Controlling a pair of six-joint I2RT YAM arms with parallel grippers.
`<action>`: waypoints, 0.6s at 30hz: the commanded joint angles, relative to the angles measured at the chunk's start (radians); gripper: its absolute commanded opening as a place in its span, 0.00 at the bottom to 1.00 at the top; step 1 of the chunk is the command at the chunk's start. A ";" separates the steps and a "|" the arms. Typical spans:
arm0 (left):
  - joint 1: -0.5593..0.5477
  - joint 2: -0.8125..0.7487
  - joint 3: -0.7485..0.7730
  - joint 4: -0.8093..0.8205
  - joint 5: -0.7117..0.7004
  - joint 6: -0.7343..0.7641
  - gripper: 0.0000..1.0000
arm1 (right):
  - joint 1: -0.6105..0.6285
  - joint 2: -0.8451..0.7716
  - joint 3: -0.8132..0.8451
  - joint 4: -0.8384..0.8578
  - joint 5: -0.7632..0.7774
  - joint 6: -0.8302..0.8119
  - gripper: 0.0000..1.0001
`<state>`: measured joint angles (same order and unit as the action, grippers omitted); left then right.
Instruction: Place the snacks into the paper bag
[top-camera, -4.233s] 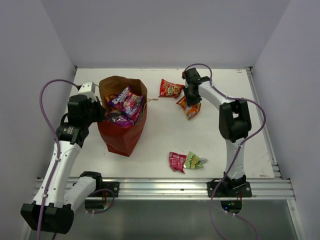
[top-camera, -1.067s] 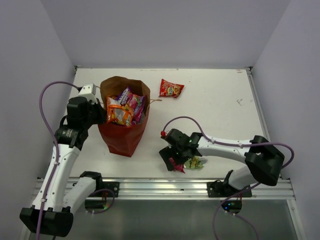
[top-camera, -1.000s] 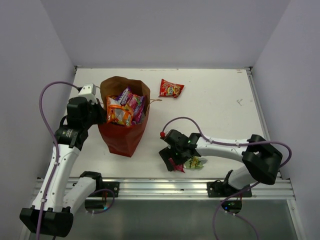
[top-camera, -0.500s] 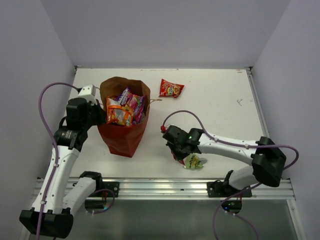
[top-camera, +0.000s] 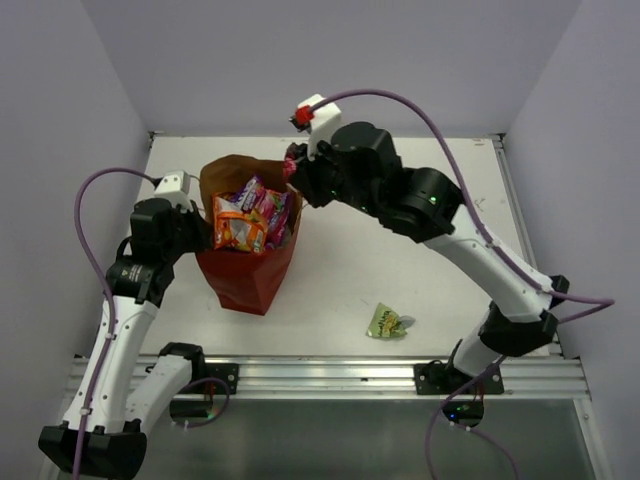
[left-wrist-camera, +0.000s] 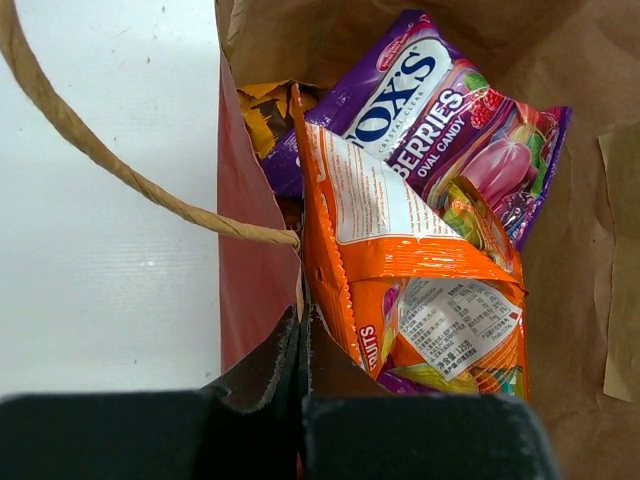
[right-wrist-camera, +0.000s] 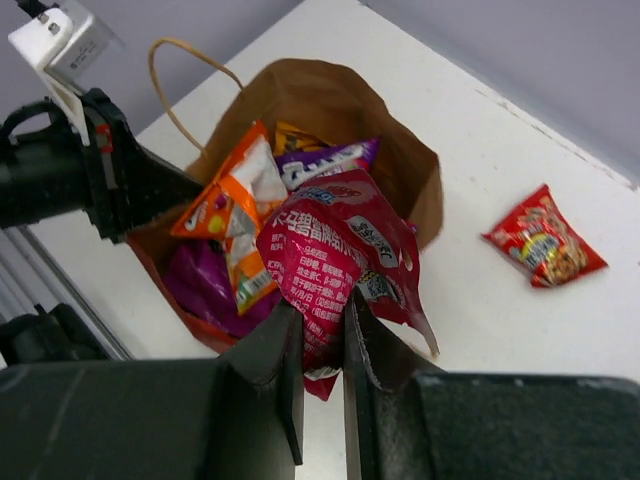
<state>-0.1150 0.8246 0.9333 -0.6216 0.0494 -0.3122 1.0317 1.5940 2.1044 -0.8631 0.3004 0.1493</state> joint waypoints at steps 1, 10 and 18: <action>-0.014 -0.028 -0.010 -0.007 0.043 -0.010 0.00 | -0.005 0.191 0.037 0.027 -0.188 -0.070 0.01; -0.014 -0.047 -0.019 -0.010 0.040 -0.008 0.00 | -0.013 0.414 0.203 0.050 -0.330 -0.060 0.72; -0.014 -0.045 -0.034 0.010 0.044 -0.013 0.00 | -0.013 0.164 0.076 -0.051 -0.138 -0.077 0.86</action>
<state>-0.1192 0.7910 0.9150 -0.6289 0.0505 -0.3138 1.0245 1.9572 2.1796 -0.8410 0.0715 0.0902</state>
